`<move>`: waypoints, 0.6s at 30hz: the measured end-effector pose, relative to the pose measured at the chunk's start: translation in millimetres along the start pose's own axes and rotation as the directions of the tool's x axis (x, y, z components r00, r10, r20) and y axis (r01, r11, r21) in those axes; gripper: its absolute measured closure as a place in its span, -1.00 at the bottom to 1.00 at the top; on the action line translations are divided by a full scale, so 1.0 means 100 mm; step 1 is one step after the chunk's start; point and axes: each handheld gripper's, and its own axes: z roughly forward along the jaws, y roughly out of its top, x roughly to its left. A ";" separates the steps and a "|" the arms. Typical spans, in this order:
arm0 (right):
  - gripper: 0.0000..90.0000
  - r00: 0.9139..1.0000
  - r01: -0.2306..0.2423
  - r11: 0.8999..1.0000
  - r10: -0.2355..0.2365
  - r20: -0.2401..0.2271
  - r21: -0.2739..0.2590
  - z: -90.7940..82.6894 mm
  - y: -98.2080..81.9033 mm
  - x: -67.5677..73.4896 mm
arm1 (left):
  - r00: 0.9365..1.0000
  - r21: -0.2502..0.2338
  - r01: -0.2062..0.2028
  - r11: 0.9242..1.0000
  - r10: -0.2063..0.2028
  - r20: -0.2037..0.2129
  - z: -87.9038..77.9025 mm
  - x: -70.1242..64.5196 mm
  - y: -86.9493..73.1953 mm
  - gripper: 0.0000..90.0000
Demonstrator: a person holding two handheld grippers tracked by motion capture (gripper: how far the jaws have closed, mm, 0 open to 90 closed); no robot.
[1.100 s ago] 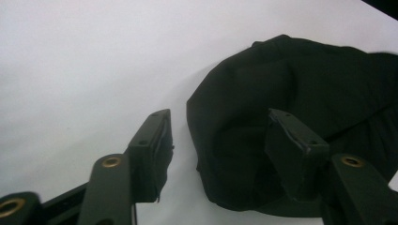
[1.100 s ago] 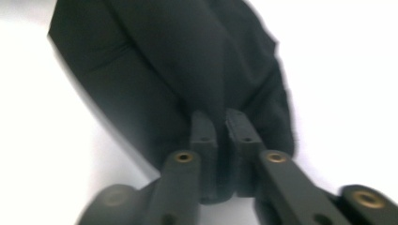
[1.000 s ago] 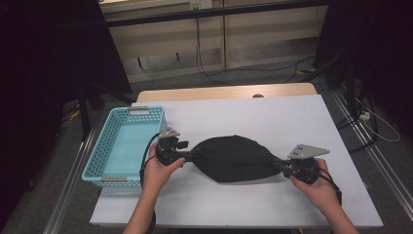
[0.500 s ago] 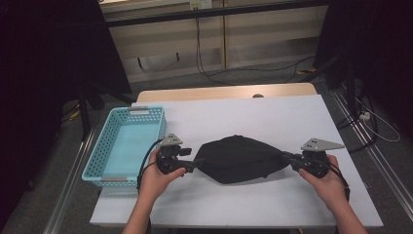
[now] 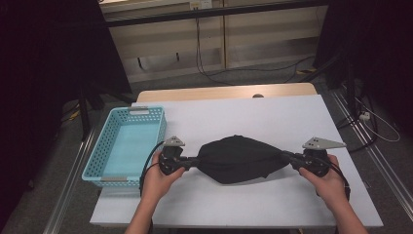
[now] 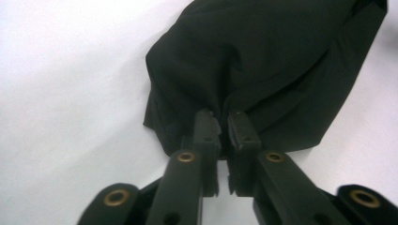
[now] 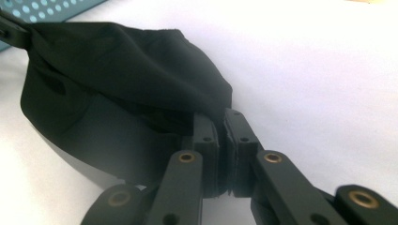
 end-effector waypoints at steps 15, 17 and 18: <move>0.83 1.000 -0.019 0.999 0.020 0.022 -0.042 -0.05 0.05 -0.06 | 0.994 -0.094 0.083 0.992 -0.089 -0.061 -0.22 0.19 0.11 0.93; 0.81 1.000 0.005 0.999 -0.004 0.010 -0.040 -0.06 0.06 -0.01 | 0.994 -0.093 0.079 0.993 -0.085 -0.061 -0.23 0.19 0.12 0.93; 0.80 1.000 0.012 0.999 -0.012 0.009 -0.040 -0.06 0.06 0.01 | 0.994 -0.098 0.081 0.992 -0.087 -0.061 -0.23 0.19 0.12 0.92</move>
